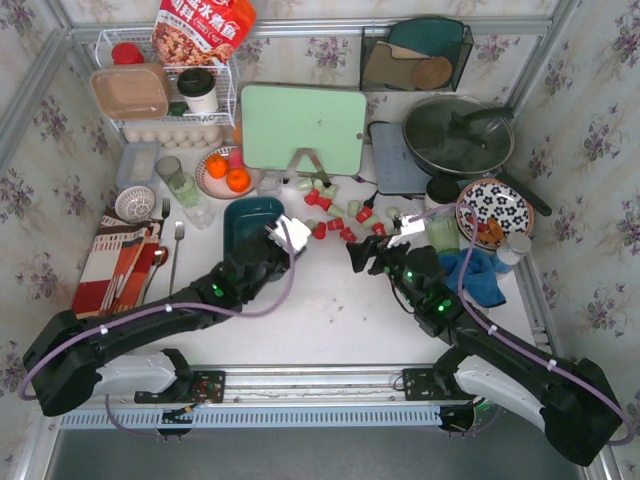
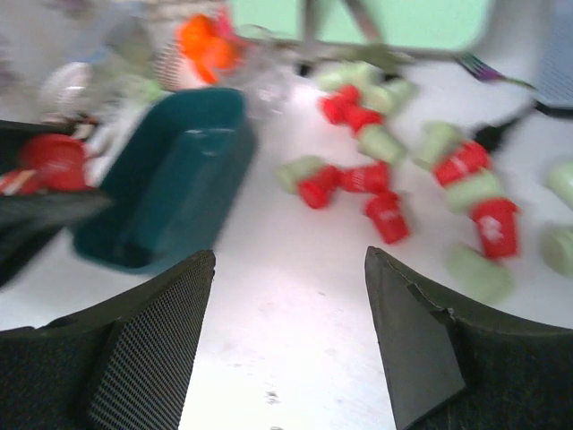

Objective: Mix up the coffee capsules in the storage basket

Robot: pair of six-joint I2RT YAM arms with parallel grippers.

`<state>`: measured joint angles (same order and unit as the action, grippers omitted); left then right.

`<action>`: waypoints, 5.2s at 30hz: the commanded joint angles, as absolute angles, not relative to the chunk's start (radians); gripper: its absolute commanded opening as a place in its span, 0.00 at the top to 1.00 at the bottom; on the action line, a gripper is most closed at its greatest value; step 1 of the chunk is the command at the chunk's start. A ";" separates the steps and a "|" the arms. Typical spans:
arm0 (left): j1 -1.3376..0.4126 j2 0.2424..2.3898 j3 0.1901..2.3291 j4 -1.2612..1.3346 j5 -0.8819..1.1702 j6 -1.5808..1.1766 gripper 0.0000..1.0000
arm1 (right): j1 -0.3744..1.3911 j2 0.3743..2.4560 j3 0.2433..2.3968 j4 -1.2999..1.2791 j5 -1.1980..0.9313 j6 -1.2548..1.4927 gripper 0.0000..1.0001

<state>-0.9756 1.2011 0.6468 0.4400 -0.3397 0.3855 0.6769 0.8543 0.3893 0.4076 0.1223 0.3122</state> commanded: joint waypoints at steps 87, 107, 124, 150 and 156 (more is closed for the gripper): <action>-0.782 1.337 0.838 0.142 0.119 0.025 0.01 | 0.552 0.856 0.407 0.231 -0.005 0.319 0.96; -0.865 1.302 0.554 0.731 0.342 0.473 0.01 | 0.561 1.006 0.428 0.455 -0.198 0.317 0.96; -0.876 1.309 0.559 0.696 0.262 0.457 0.01 | 0.561 0.951 0.412 0.424 -0.181 0.285 0.96; -0.888 1.456 0.508 1.020 0.407 0.602 0.01 | 0.568 0.996 0.419 0.495 -0.282 0.365 0.96; -0.896 1.500 0.542 1.045 0.315 0.633 0.01 | 0.571 1.029 0.420 0.518 -0.335 0.397 0.96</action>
<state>-0.8944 1.4803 0.5259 0.9394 0.3542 0.5903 0.5694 1.0130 0.4126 0.4641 -0.2874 0.3641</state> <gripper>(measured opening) 0.991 0.340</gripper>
